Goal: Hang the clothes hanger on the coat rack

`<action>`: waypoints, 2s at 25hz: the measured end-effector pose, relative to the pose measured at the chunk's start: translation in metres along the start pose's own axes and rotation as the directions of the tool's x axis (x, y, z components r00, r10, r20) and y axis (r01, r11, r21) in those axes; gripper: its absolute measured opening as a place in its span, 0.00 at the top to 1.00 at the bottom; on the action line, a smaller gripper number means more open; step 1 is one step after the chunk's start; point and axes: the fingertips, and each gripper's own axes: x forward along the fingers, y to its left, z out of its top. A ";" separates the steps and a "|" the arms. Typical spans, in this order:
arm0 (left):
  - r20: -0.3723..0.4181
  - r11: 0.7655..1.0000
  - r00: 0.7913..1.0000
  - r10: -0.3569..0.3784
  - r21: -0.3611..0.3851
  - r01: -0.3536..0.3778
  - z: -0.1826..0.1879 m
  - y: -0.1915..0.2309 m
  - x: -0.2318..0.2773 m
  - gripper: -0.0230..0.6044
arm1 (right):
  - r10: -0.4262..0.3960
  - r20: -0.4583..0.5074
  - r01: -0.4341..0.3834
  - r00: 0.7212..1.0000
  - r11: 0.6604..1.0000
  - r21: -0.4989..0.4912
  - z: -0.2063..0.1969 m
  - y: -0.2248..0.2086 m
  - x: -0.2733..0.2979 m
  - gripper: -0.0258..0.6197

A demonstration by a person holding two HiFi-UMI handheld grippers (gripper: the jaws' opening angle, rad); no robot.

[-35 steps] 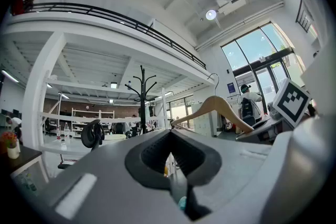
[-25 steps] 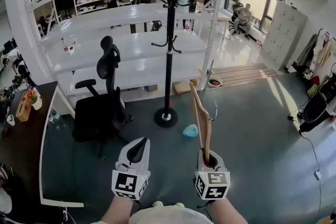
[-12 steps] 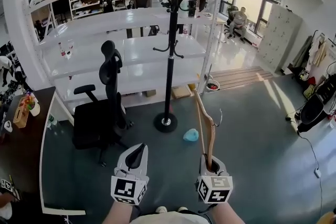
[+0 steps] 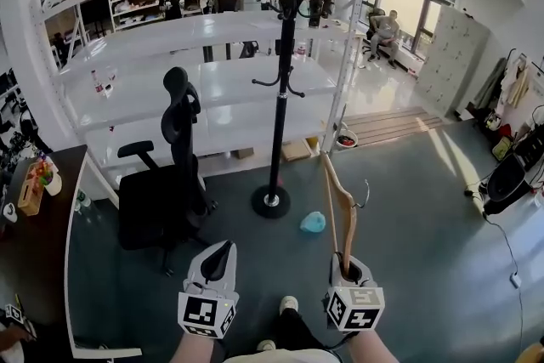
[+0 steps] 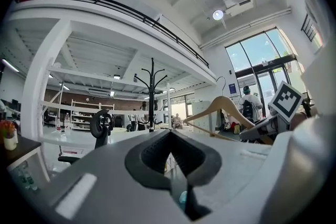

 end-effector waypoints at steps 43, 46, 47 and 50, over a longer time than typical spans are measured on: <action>0.047 0.998 0.999 0.024 0.055 -0.027 -0.002 0.147 0.392 0.96 | 0.028 0.052 -0.027 0.998 0.999 -0.028 0.234 -0.134 0.400 0.92; 0.049 0.998 0.999 0.022 0.063 -0.025 -0.003 0.165 0.403 0.96 | 0.061 0.053 -0.059 0.997 0.998 -0.036 0.259 -0.122 0.425 0.92; 0.050 0.998 0.999 0.022 0.065 -0.025 -0.002 0.170 0.407 0.96 | 0.073 0.054 -0.071 0.996 0.997 -0.037 0.268 -0.117 0.433 0.92; 0.050 0.998 0.998 0.021 0.063 -0.024 0.003 0.186 0.419 0.96 | 0.091 0.053 -0.088 0.994 0.995 -0.045 0.298 -0.109 0.456 0.92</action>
